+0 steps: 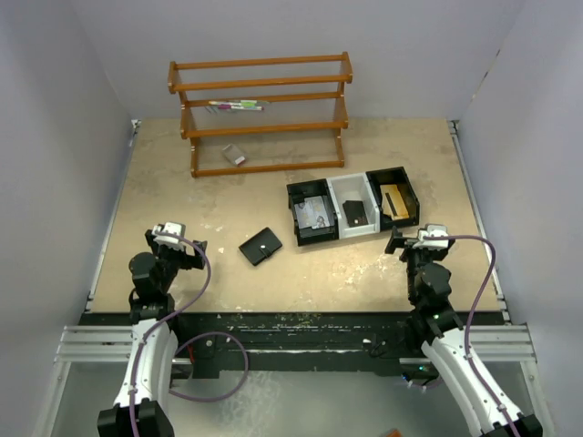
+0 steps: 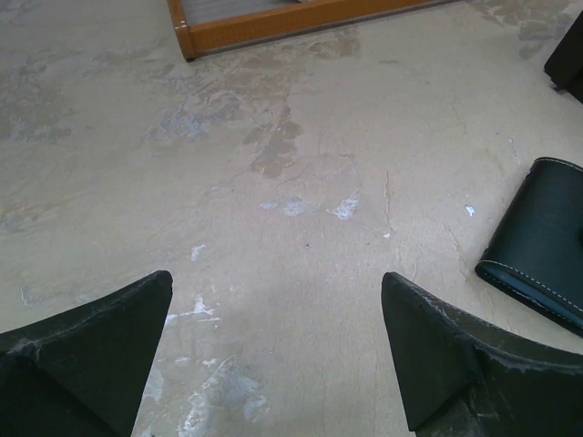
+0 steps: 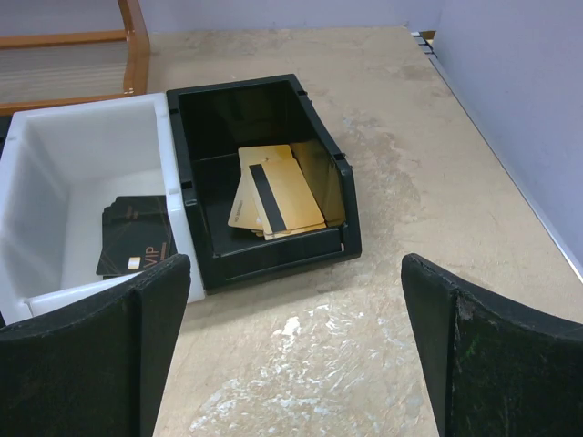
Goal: Take the credit cards out of the card holder
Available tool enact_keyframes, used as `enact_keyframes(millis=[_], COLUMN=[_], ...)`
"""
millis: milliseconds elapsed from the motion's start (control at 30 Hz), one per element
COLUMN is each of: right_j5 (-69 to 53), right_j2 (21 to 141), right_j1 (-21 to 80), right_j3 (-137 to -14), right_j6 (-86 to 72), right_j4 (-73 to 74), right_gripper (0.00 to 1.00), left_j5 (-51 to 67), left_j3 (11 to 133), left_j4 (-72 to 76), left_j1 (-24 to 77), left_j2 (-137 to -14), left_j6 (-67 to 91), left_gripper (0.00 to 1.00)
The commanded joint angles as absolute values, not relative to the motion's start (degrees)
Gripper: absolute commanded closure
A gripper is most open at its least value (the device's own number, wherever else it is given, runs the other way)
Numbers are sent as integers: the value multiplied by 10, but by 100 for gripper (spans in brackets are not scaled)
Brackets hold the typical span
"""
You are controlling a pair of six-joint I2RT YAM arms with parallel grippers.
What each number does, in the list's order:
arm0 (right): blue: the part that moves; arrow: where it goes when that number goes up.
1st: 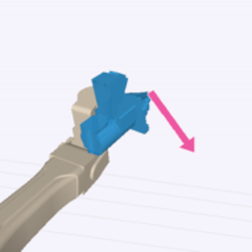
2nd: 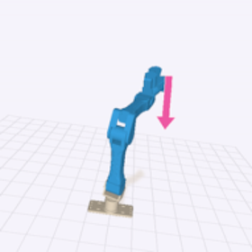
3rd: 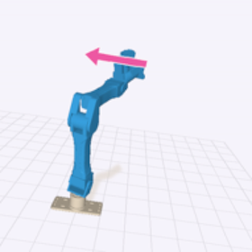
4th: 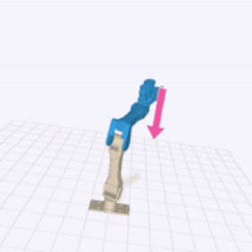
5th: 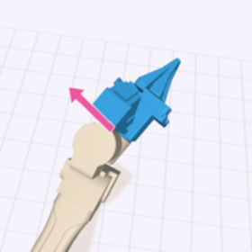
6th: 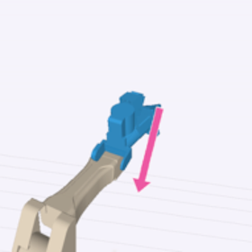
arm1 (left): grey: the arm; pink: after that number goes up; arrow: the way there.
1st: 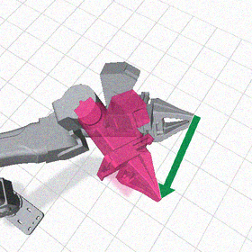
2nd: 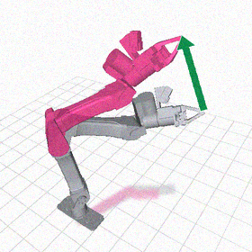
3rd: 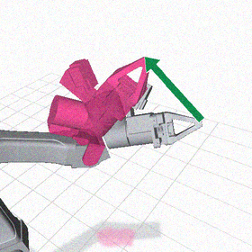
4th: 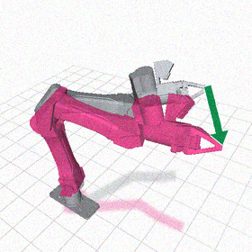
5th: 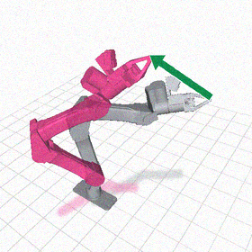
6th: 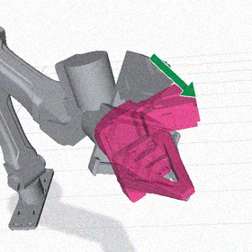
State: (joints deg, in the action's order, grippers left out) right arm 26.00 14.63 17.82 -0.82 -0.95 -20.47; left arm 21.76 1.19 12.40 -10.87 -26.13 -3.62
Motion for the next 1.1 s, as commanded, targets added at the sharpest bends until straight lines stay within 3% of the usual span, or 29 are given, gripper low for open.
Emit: enact_keyframes(millis=[0, 267, 400, 500, 667, 733, 833, 967, 1067], right_j5=[270, 309, 317, 385, 497, 446, 291, 60, 107], right_j2=[151, 152, 187, 248, 349, 371, 379, 412, 498], right_j1=[177, 177, 177, 177, 177, 177, 177, 180, 257], right_j3=[-11, -14, -82, -162, -343, -380, -386, -351, -393], right_j6=[-15, -32, -36, -104, -451, -518, -376, -344, -335], right_j4=[-236, -236, -187, -124, 141, 182, 107, -62, -25], right_gripper=[0, 0, 0, 0, 0, 0, 0, 0, 0], left_j5=[223, 223, 240, 271, 308, 342, 399, 408, 389], left_j3=[27, 28, 42, 146, 430, 529, 629, 625, 598], left_j4=[144, 146, 139, 56, -187, -293, -403, -444, -448], left_j1=[-113, -113, -113, -113, -113, -113, -112, -96, -63], left_j2=[-260, -263, -256, -317, -527, -607, -694, -695, -681], left_j6=[-30, -30, -33, -48, -140, -176, -234, -281, -303], left_gripper=[1, 1, 1, 1, 1, 1, 1, 1, 1])
